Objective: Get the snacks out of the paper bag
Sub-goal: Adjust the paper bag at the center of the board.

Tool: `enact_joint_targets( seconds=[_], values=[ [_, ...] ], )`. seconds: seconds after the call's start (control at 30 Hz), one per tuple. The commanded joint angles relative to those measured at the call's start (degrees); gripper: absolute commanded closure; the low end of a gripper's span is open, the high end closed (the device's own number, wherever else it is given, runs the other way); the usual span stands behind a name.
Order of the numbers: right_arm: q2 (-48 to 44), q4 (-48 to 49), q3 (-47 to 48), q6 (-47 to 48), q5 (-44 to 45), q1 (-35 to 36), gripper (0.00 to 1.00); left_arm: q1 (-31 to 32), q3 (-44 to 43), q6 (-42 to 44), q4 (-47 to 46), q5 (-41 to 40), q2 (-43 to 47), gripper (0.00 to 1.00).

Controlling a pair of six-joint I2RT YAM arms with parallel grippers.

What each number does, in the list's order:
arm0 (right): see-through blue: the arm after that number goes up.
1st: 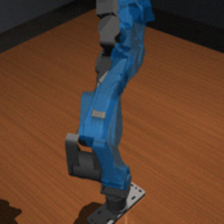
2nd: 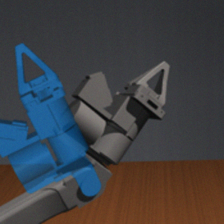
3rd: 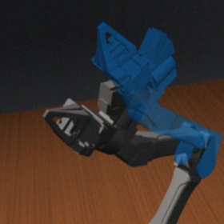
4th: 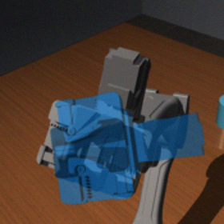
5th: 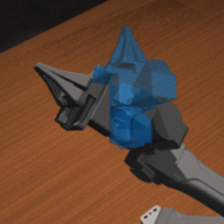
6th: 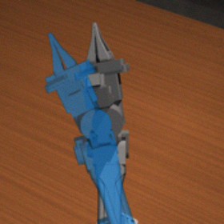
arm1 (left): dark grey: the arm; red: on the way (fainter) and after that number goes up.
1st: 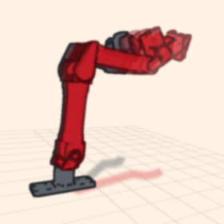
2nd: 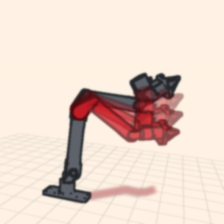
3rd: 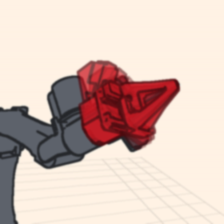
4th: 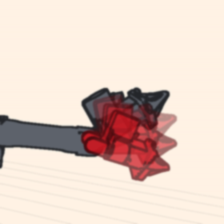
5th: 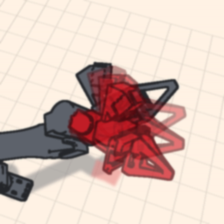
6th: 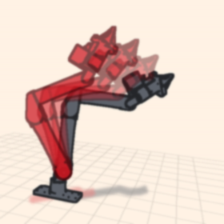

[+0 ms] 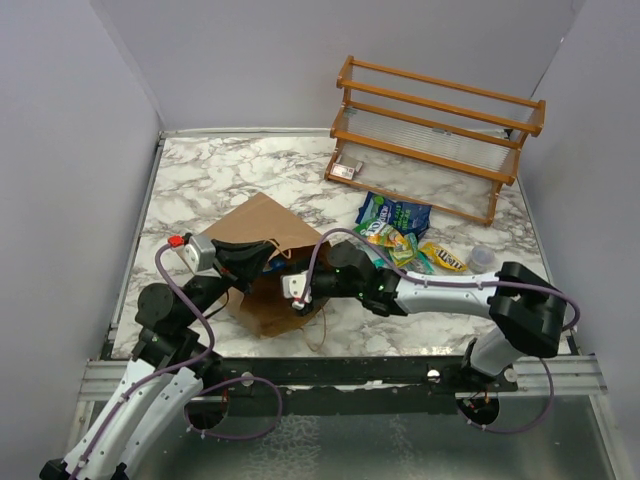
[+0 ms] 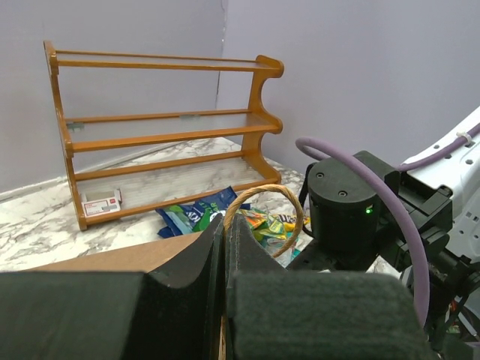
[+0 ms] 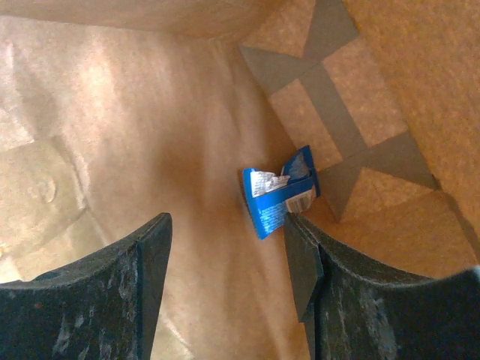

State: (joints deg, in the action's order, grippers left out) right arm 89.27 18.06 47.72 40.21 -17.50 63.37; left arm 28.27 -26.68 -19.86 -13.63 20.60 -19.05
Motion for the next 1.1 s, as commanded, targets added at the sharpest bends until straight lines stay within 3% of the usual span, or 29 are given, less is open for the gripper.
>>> enact_joint_targets(
  seconds=[0.0,0.3,0.6,0.87,1.07],
  values=[
    [2.31,1.52,2.51,3.52,3.22,0.35,0.38,0.2,-1.62,0.95,-1.58,1.96,0.34,1.0],
    [7.47,6.98,3.32,2.35,6.54,0.35,0.37,0.2,-2.0,0.12,-1.84,2.17,1.12,1.0],
    [16.28,5.26,10.45,3.74,11.26,0.35,0.35,0.2,-3.14,1.17,-1.27,2.39,0.59,1.0],
    [22.89,5.84,15.23,6.26,10.23,0.22,0.32,0.2,-2.86,0.61,-3.03,2.75,0.15,1.0],
    [29.57,5.25,21.0,3.53,13.94,-0.24,0.31,0.2,-2.64,0.19,-3.77,3.52,0.33,1.0]
  ],
)
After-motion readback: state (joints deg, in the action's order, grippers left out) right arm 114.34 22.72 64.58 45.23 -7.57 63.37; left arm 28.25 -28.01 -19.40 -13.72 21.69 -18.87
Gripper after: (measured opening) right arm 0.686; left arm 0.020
